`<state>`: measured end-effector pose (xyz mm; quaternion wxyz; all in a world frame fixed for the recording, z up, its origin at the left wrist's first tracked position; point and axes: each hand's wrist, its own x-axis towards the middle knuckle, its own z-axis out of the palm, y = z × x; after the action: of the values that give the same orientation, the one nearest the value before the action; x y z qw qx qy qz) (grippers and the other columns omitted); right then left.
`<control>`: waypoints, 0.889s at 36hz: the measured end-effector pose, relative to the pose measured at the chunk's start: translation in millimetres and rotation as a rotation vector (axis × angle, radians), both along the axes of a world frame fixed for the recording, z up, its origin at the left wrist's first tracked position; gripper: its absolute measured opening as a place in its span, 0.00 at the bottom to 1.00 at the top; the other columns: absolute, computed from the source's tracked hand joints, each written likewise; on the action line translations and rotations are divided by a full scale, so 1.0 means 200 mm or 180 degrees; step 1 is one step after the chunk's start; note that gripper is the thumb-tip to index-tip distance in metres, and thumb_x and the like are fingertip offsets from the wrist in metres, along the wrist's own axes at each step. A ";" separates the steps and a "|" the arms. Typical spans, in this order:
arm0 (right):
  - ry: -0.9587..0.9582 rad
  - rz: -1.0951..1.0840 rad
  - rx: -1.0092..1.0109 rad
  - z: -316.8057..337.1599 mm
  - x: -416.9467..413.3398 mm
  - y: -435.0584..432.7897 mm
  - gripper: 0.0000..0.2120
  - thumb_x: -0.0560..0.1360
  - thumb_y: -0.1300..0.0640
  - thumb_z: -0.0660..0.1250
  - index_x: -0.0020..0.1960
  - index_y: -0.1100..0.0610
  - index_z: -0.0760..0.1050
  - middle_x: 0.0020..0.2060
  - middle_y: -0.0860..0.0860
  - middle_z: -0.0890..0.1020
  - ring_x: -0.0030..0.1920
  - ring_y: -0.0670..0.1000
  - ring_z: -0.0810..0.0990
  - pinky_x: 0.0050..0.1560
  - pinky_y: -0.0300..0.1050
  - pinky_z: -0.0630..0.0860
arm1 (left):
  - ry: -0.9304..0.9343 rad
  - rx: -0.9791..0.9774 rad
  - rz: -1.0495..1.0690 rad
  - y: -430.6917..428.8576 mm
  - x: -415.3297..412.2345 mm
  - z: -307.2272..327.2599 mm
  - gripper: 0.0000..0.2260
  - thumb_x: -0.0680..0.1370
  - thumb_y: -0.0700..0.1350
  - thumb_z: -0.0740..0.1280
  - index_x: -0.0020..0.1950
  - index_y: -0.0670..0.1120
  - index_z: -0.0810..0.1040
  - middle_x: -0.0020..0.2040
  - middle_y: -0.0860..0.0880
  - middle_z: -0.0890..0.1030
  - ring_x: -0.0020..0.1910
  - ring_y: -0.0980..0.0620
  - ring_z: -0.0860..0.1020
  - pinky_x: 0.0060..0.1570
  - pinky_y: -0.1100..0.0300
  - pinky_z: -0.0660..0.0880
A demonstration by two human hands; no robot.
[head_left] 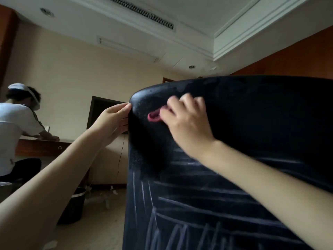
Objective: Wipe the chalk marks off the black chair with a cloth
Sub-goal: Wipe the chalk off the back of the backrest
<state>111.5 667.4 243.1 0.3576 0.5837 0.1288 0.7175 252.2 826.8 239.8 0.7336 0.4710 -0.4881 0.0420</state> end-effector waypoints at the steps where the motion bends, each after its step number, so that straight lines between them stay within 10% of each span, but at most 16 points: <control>1: 0.0155 0.0018 -0.0017 -0.09 0.02 0.00 0.12 0.78 0.62 0.59 0.39 0.58 0.78 0.37 0.55 0.77 0.38 0.57 0.75 0.39 0.50 0.64 | 0.0002 0.0011 0.0023 0.00 0.00 0.00 0.11 0.82 0.46 0.58 0.58 0.44 0.77 0.46 0.48 0.82 0.43 0.51 0.81 0.45 0.59 0.77; 8: 0.0986 -0.0309 -0.0739 -0.48 0.08 -0.11 0.12 0.79 0.60 0.59 0.41 0.53 0.77 0.40 0.51 0.77 0.40 0.53 0.69 0.45 0.49 0.66 | 0.0071 0.0056 0.0138 0.00 -0.01 0.01 0.11 0.81 0.46 0.58 0.56 0.46 0.79 0.43 0.49 0.82 0.43 0.51 0.81 0.48 0.57 0.75; 17: -0.0049 -0.0189 0.0086 0.03 -0.10 -0.10 0.05 0.75 0.63 0.65 0.42 0.57 0.79 0.41 0.56 0.79 0.40 0.58 0.75 0.40 0.51 0.65 | -0.0022 -0.0012 0.0988 -0.04 -0.06 0.03 0.12 0.83 0.43 0.57 0.64 0.45 0.74 0.41 0.52 0.80 0.38 0.56 0.78 0.39 0.63 0.75; 25: 0.0700 -0.0320 -0.0252 -0.27 -0.02 -0.11 0.16 0.81 0.61 0.55 0.42 0.55 0.79 0.44 0.53 0.81 0.41 0.56 0.77 0.45 0.52 0.67 | -0.2325 0.0405 0.3660 -0.14 -0.22 0.11 0.26 0.76 0.59 0.61 0.73 0.51 0.66 0.69 0.48 0.71 0.68 0.45 0.66 0.67 0.44 0.62; 32: 0.1093 -0.0784 -0.0529 -0.28 -0.21 -0.28 0.14 0.77 0.61 0.57 0.46 0.52 0.81 0.50 0.53 0.81 0.49 0.56 0.78 0.52 0.53 0.66 | -0.3093 0.0400 0.3973 -0.25 -0.32 0.09 0.28 0.77 0.60 0.52 0.76 0.51 0.59 0.73 0.50 0.66 0.71 0.47 0.63 0.70 0.43 0.58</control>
<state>68.7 610.6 187.3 0.4622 0.6772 0.1743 0.5454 187.6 777.6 257.6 0.2514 0.6270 -0.4009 0.6188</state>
